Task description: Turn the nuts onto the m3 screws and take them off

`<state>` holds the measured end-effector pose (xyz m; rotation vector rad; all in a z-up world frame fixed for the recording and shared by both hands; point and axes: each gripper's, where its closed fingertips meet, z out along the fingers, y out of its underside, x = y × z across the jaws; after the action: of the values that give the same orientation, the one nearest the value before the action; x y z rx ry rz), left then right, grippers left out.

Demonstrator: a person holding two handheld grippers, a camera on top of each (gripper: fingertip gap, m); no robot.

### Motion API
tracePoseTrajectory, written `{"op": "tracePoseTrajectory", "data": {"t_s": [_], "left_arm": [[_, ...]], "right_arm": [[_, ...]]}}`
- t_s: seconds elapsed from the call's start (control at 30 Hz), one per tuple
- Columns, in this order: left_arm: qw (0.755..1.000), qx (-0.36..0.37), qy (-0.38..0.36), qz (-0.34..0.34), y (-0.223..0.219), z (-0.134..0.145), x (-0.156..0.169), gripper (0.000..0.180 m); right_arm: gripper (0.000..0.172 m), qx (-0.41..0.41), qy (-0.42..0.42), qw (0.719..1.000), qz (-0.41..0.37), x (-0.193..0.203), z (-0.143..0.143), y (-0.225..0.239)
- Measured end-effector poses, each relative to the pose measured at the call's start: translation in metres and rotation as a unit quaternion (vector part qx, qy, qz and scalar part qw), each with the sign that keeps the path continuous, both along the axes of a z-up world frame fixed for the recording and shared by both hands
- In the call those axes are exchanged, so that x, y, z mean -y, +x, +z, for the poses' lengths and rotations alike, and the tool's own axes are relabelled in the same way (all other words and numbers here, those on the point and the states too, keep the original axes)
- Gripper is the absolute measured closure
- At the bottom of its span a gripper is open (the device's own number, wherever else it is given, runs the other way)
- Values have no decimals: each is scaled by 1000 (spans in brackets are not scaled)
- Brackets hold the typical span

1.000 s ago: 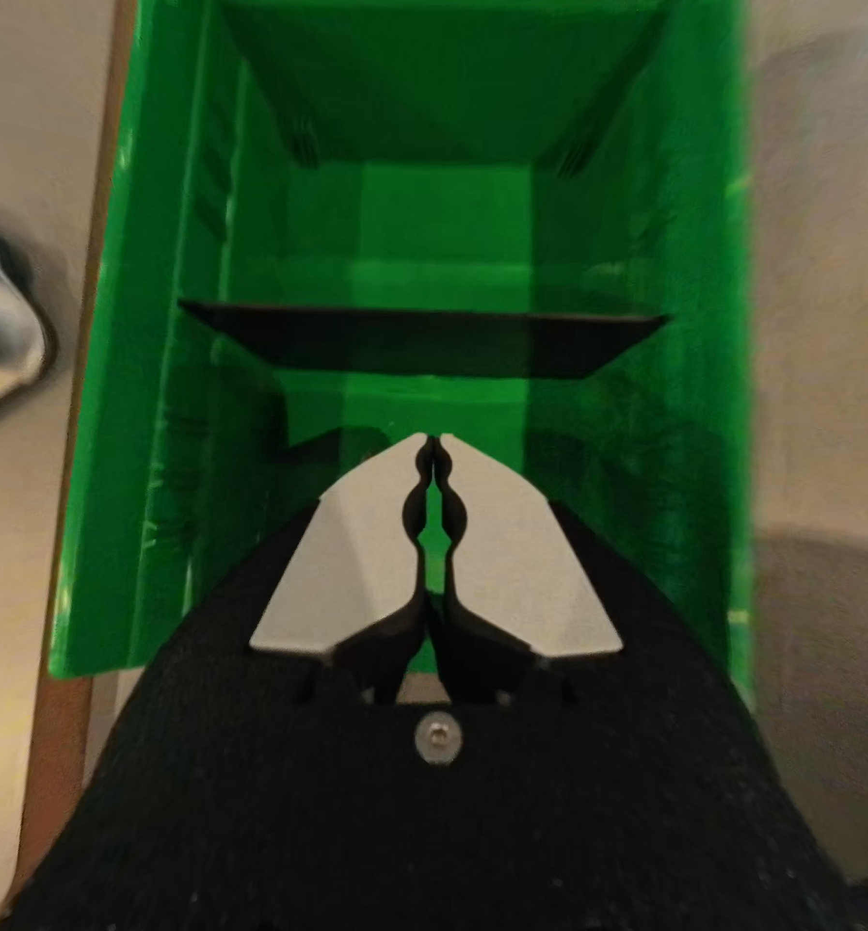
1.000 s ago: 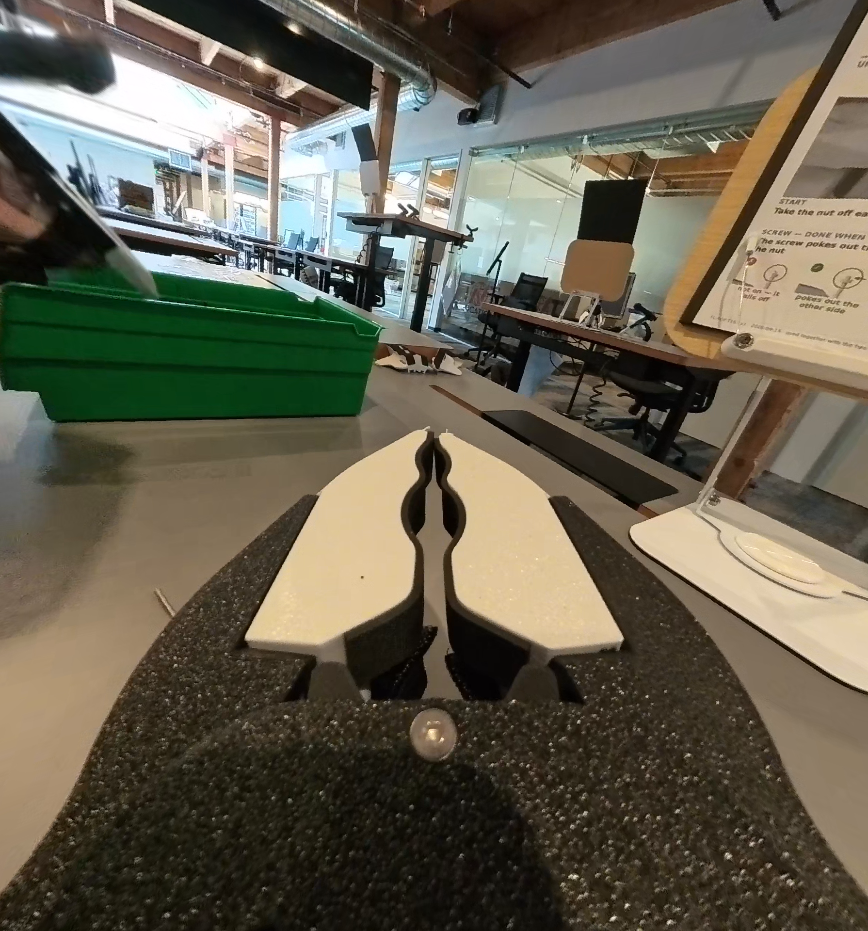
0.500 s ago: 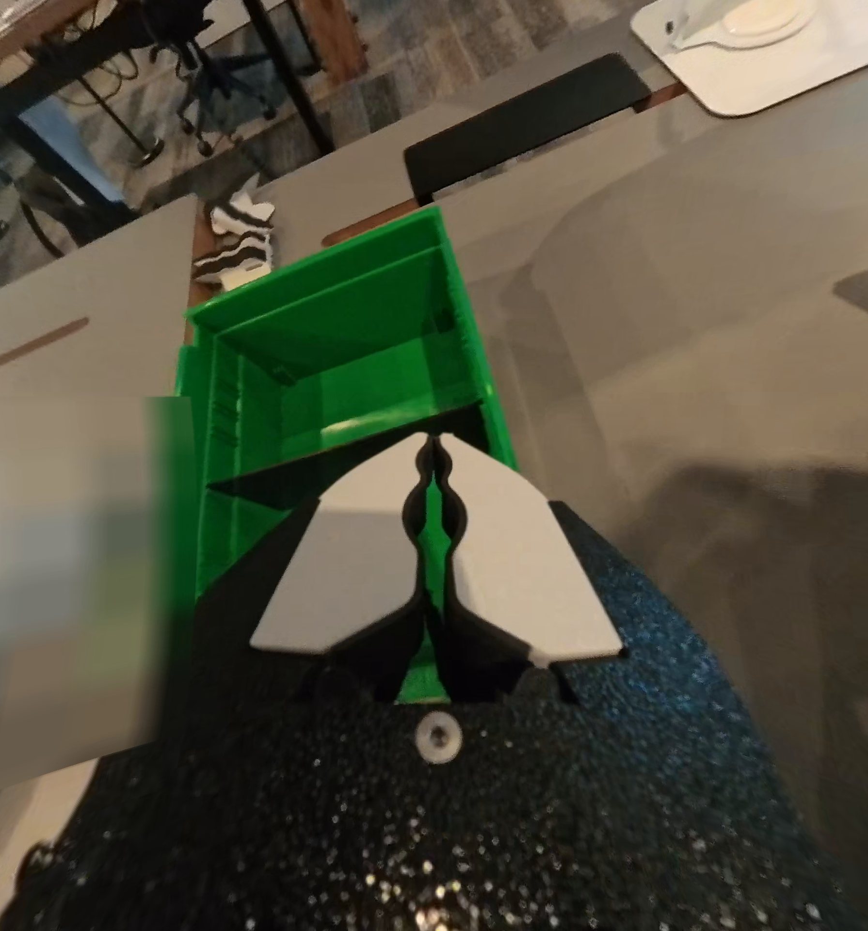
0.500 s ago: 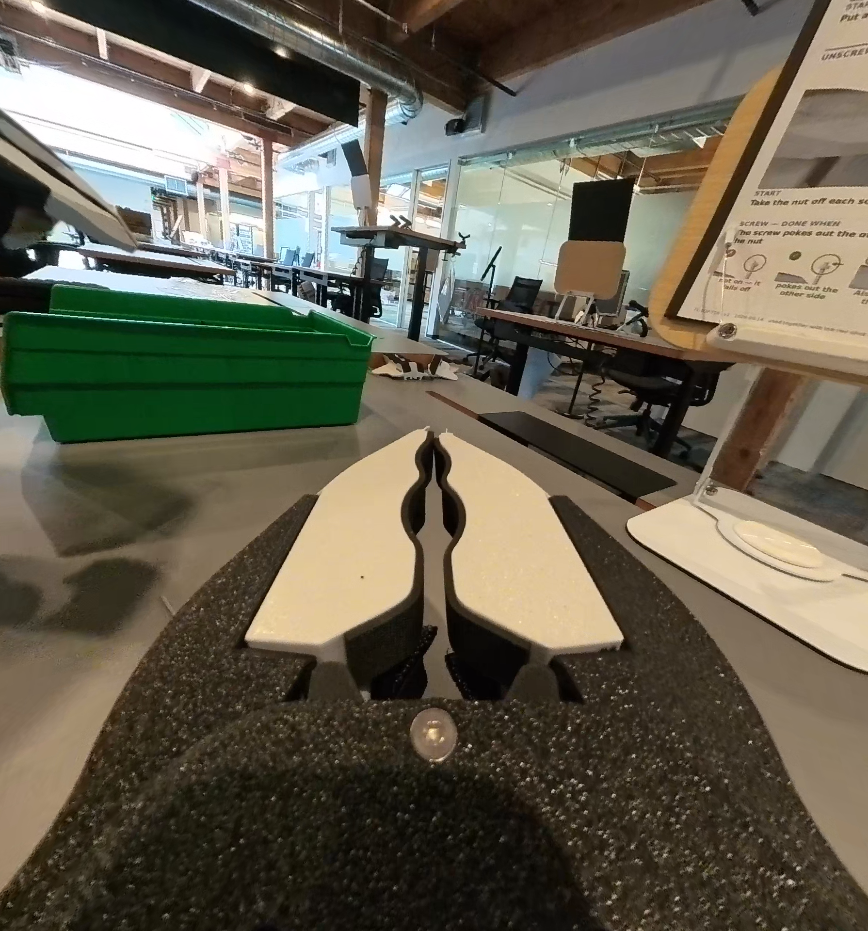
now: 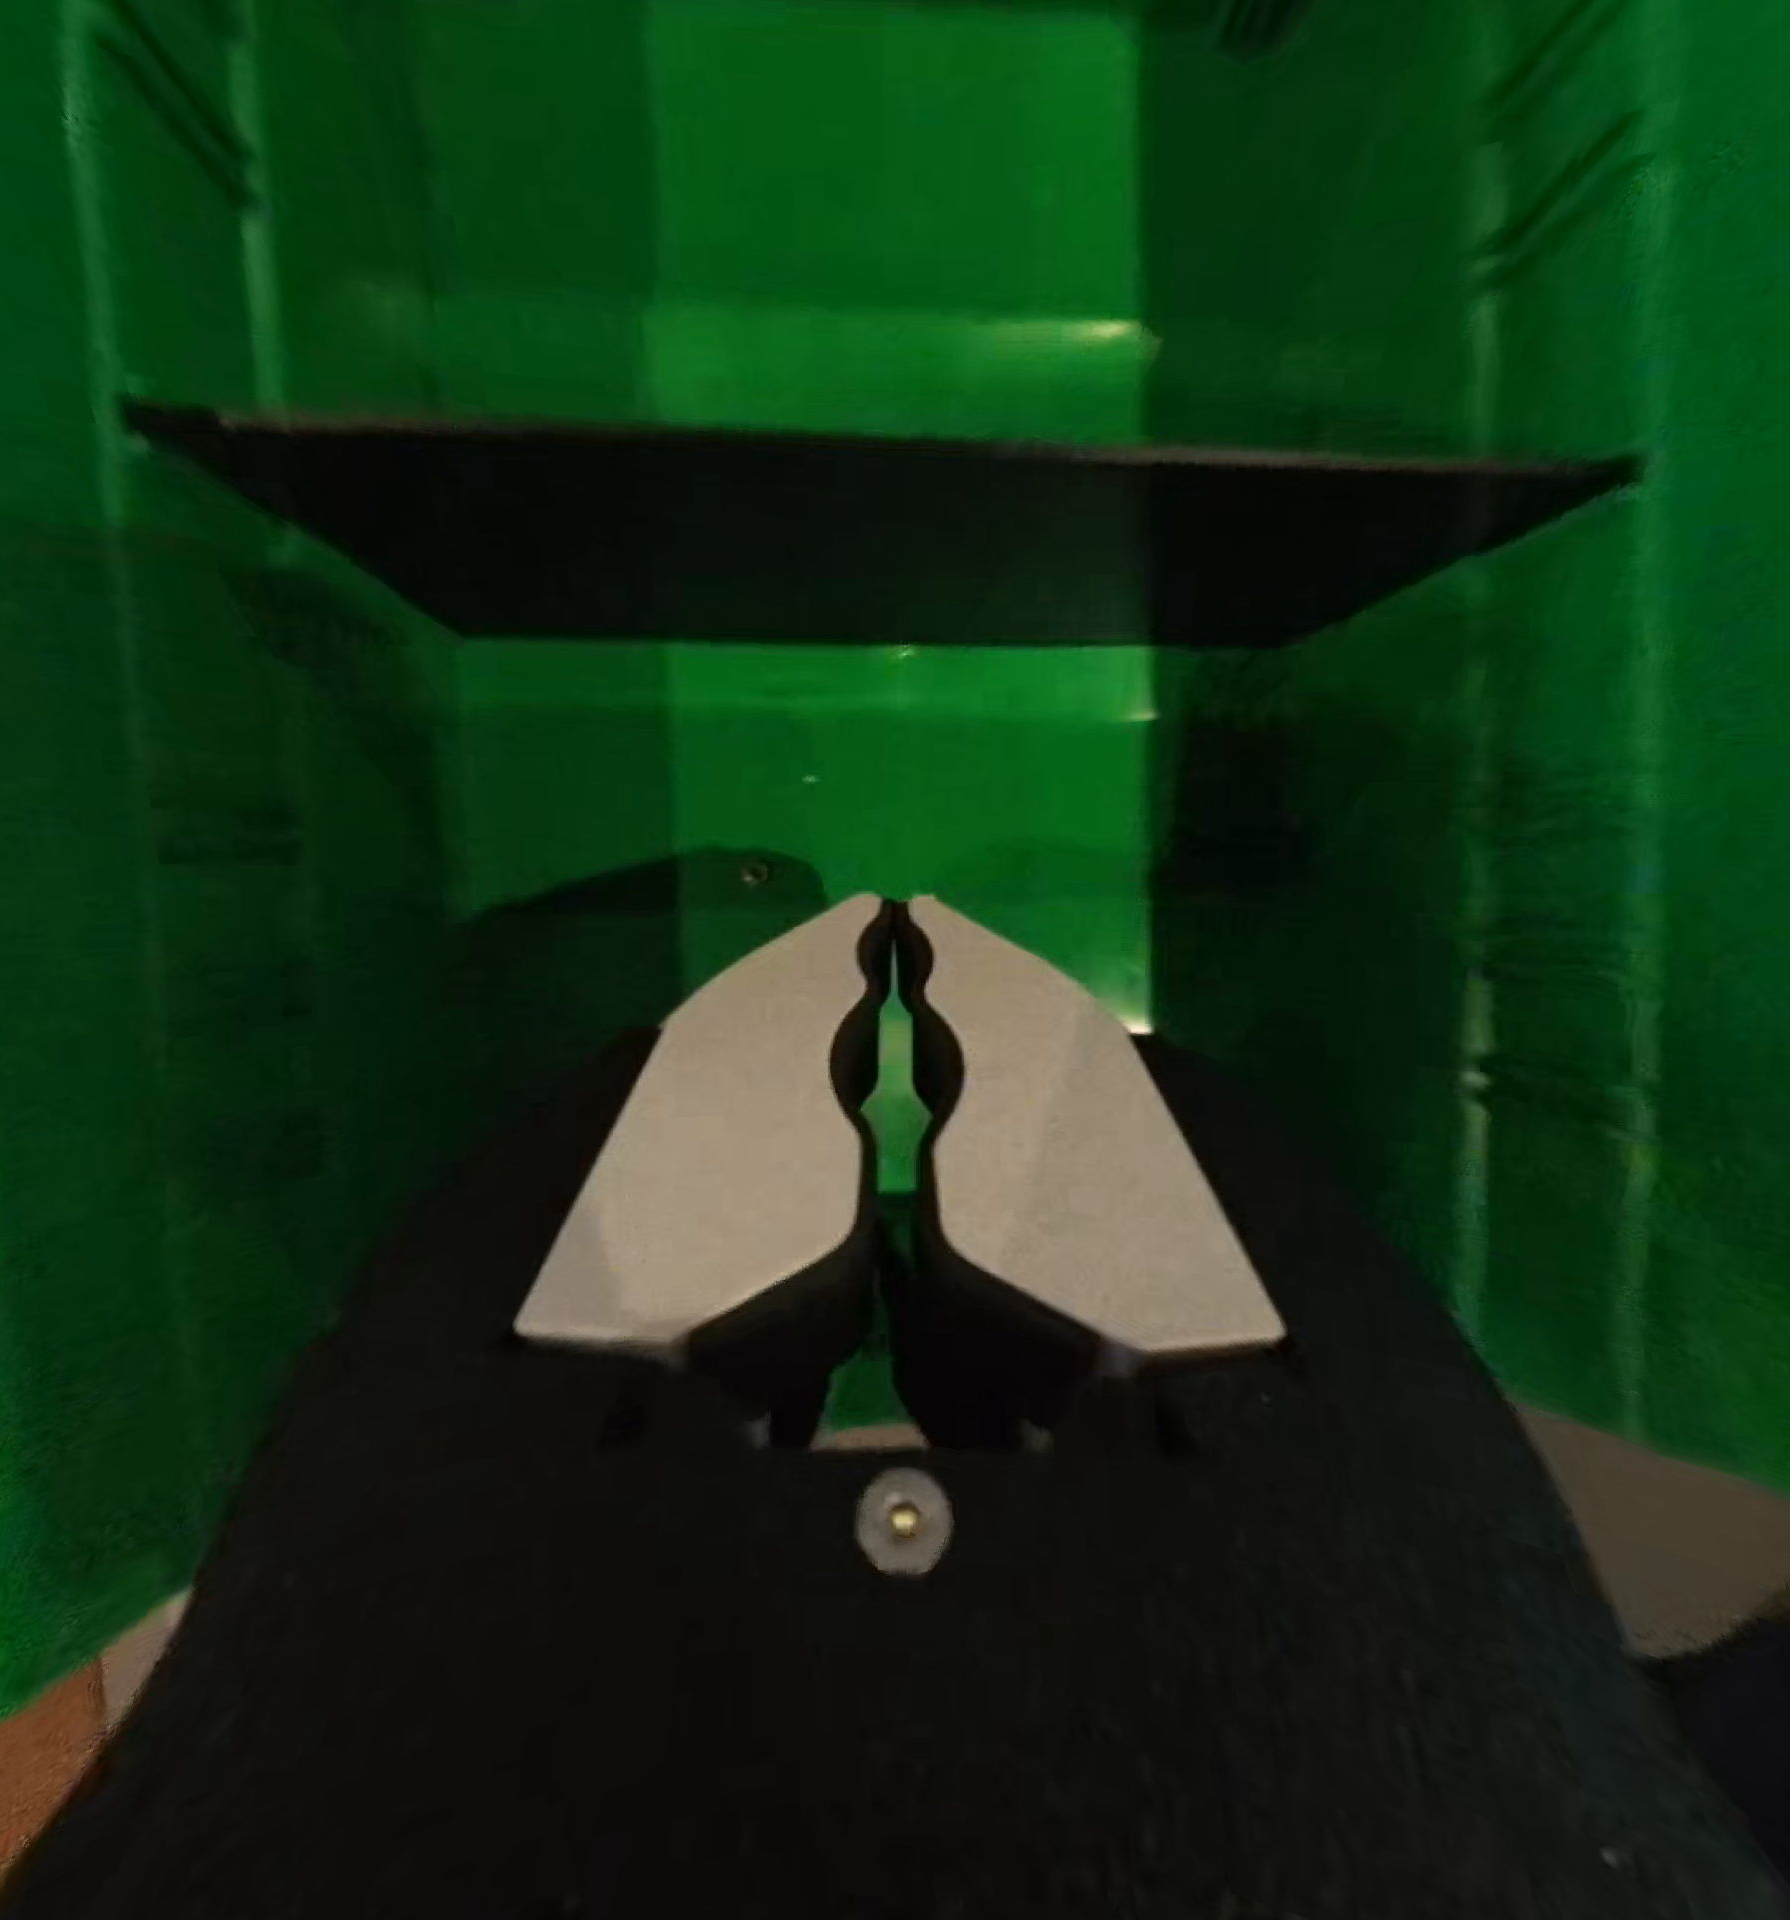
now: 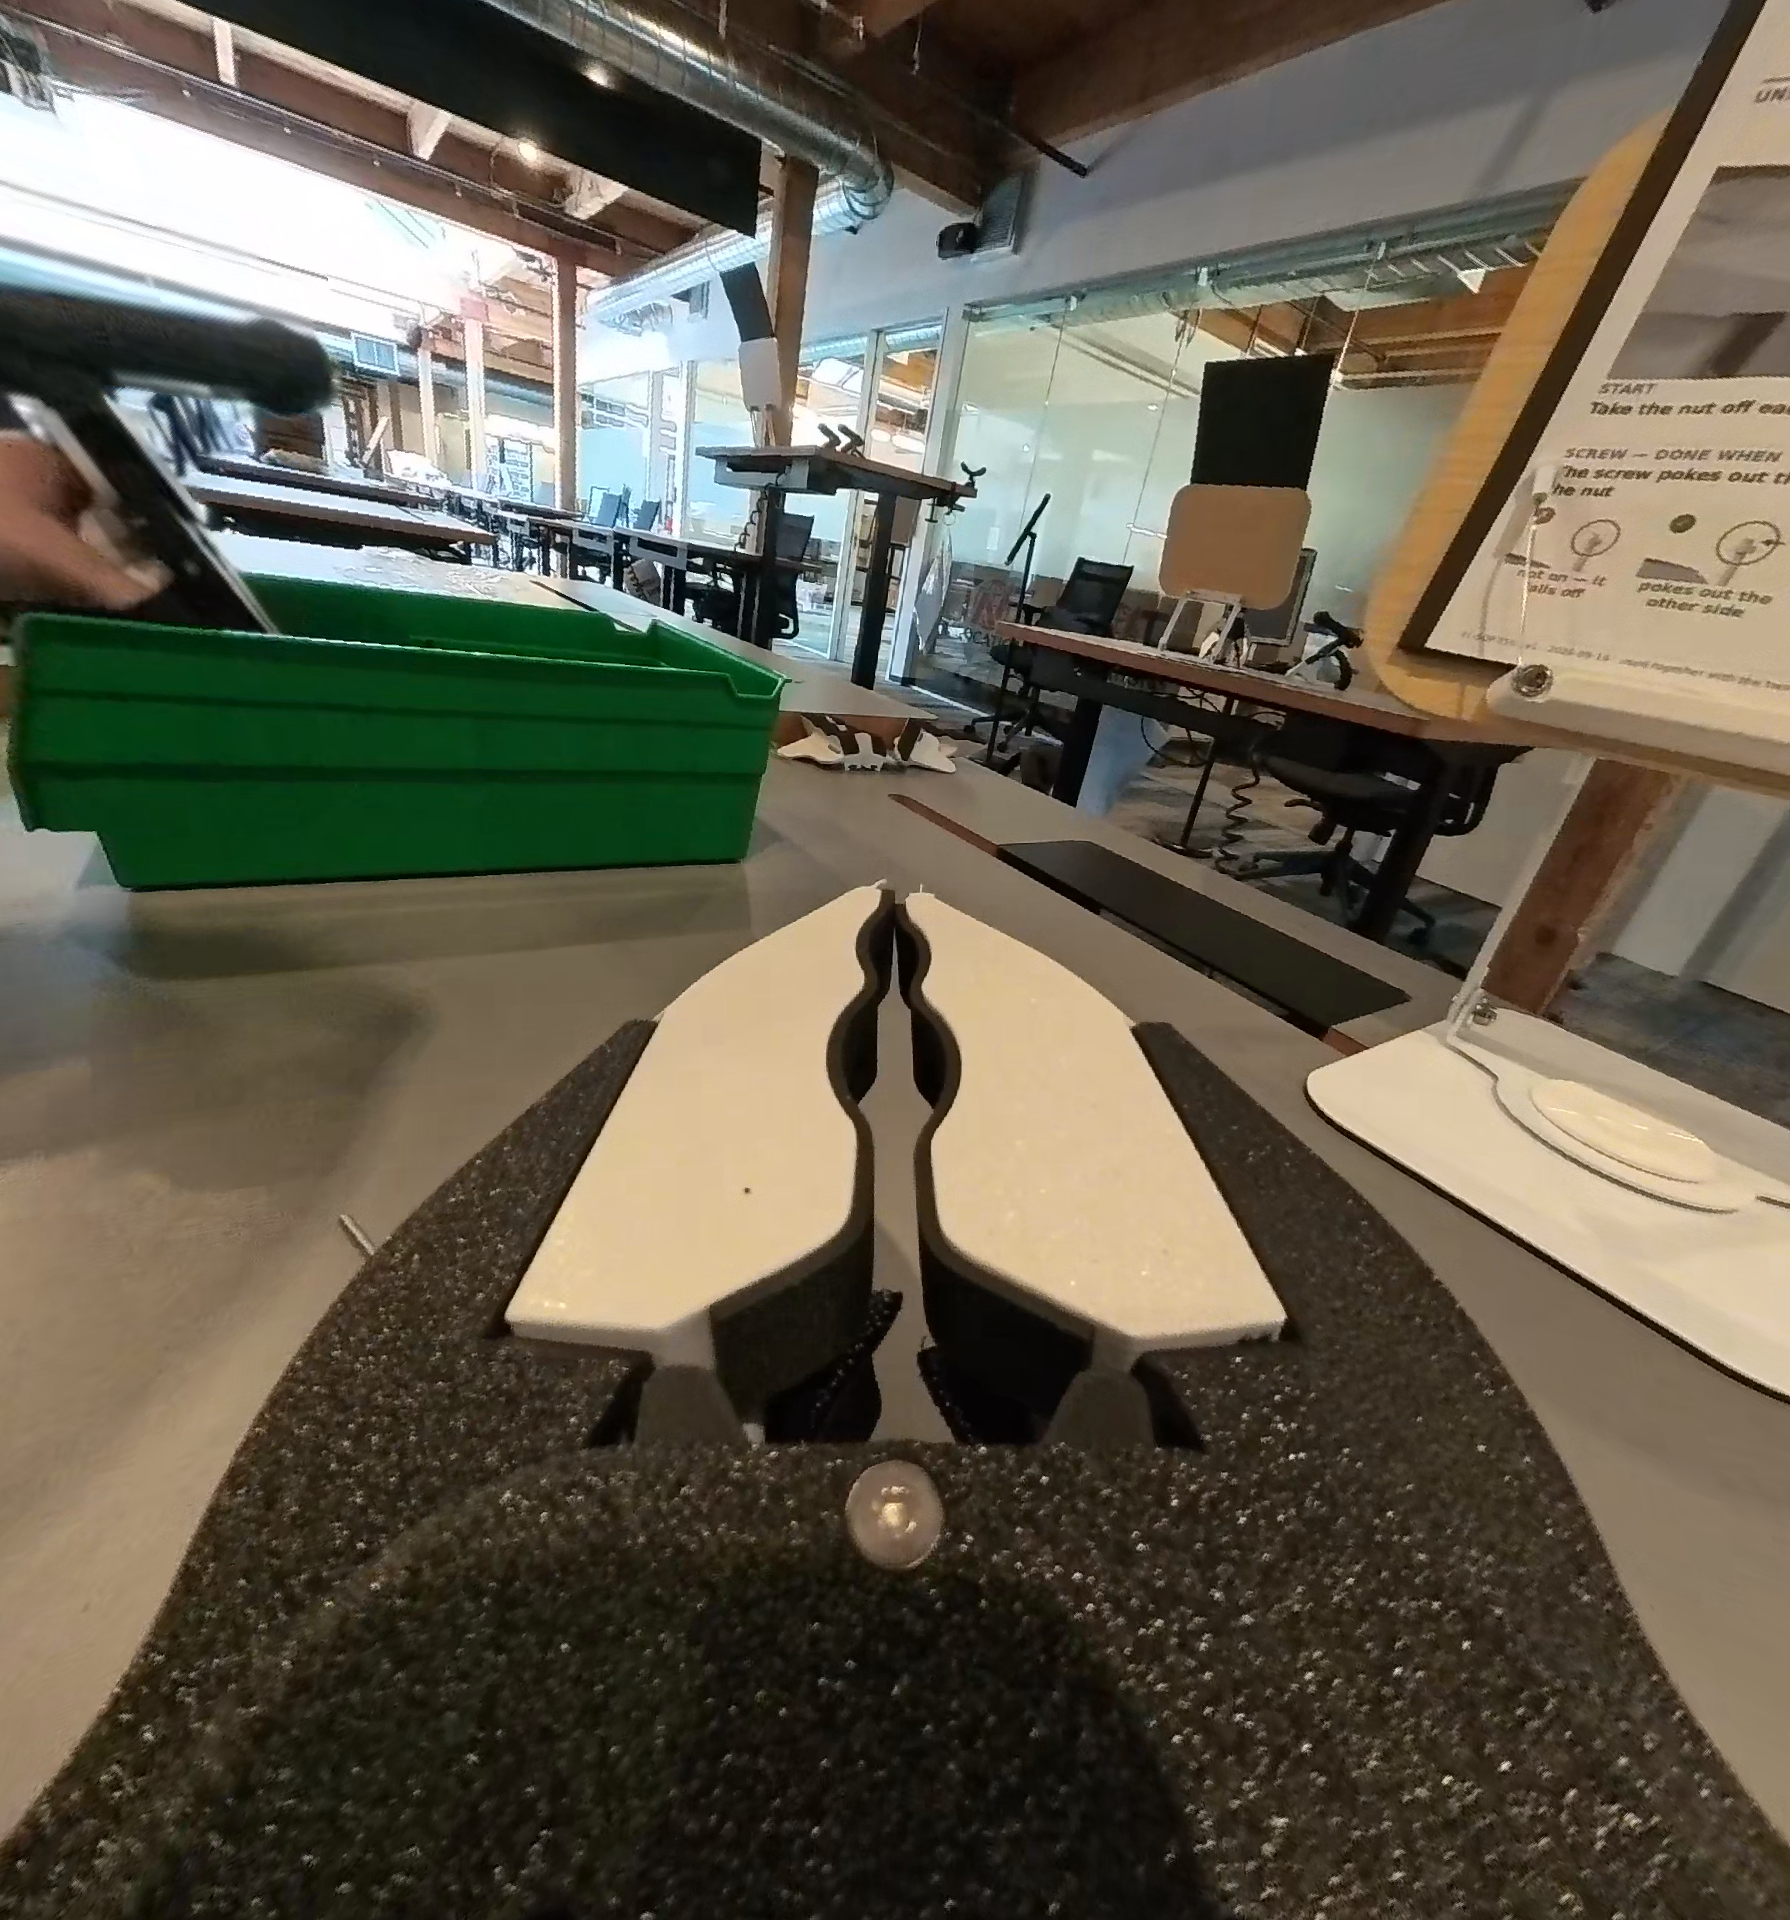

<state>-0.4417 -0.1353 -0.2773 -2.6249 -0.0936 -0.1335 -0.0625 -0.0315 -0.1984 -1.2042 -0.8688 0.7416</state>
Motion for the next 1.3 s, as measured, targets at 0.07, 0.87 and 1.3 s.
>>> {"op": "tracePoseTrajectory", "data": {"t_s": [0.07,0.87,1.3], "left_arm": [[1000,1,-16,25,-7,-9,-3,180],[990,27,-72,118,-25,-31,-5,167],[991,39,-64,110,-26,-31,-4,180]], "right_arm": [[172,0,0,1000,1,0,0,0],[172,-1,-4,1000,3,0,0,0],[172,-1,-4,1000,4,0,0,0]]}}
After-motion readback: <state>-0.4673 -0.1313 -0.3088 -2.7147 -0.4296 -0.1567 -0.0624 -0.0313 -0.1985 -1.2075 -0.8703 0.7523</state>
